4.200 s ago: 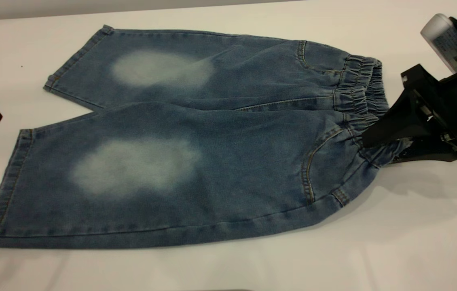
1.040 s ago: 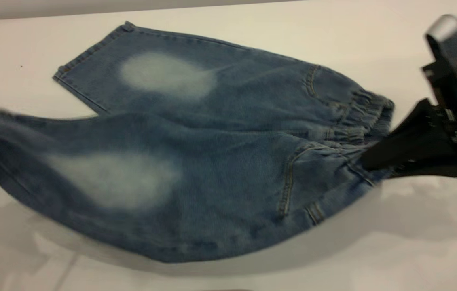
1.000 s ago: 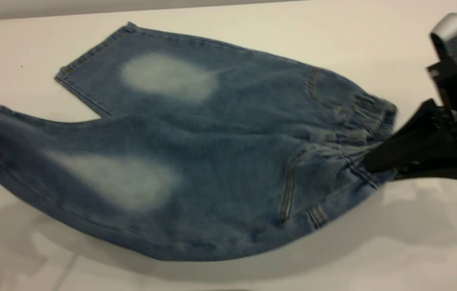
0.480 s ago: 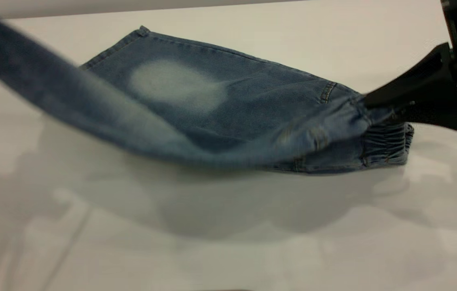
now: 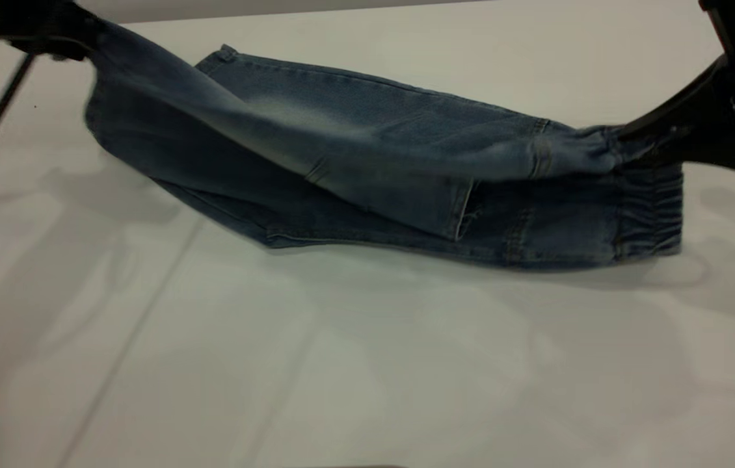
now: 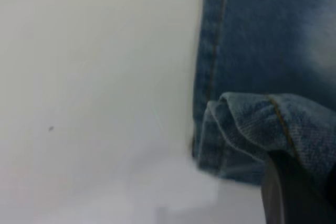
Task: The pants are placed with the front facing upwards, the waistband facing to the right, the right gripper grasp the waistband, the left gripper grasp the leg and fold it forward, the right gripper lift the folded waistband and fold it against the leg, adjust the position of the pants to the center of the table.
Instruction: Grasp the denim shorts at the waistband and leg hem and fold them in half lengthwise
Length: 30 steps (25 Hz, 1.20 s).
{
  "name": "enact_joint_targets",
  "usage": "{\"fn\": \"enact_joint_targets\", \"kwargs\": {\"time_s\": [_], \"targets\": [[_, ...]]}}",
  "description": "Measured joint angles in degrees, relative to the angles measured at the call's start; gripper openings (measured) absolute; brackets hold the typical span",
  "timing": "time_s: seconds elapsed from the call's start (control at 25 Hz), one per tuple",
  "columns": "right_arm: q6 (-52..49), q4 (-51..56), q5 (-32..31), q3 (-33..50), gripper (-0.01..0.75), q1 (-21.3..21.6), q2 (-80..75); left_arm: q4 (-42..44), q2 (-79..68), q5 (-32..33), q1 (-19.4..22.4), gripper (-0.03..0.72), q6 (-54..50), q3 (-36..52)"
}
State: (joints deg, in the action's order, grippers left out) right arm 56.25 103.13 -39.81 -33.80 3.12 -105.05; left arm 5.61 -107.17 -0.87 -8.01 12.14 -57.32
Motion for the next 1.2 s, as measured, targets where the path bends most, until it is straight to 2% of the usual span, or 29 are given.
{"fn": "enact_joint_targets", "kwargs": {"time_s": [0.12,0.4,0.72,0.84,0.92,1.08,1.2], "targets": [[-3.03,0.07,2.34,-2.48,0.044,0.00,-1.23,0.00,-5.51,-0.05,0.00,0.053,-4.44,-5.11],[-8.07,0.18,2.79,-9.10,0.049,0.00,-9.59,0.00,-13.70,-0.05,0.00,0.056,-10.22,-13.27],[-11.80,0.28,2.79,-15.98,0.064,0.00,-14.25,0.00,-17.12,0.17,0.00,0.088,-14.17,-18.20],[-12.92,0.40,2.79,-16.89,0.098,0.00,-14.30,0.00,-17.34,0.17,0.00,0.150,-15.69,-19.16],[-13.26,0.40,2.79,-16.95,0.144,0.00,-14.30,0.00,-17.34,-0.02,0.00,0.233,-15.94,-19.29],[-13.31,0.40,2.68,-16.95,0.297,0.00,-14.30,0.00,-17.34,0.87,0.00,0.403,-17.38,-19.33],[-14.33,0.40,2.39,-16.95,0.409,0.00,-14.30,0.00,-17.34,1.95,0.00,0.451,-23.24,-19.35]]}}
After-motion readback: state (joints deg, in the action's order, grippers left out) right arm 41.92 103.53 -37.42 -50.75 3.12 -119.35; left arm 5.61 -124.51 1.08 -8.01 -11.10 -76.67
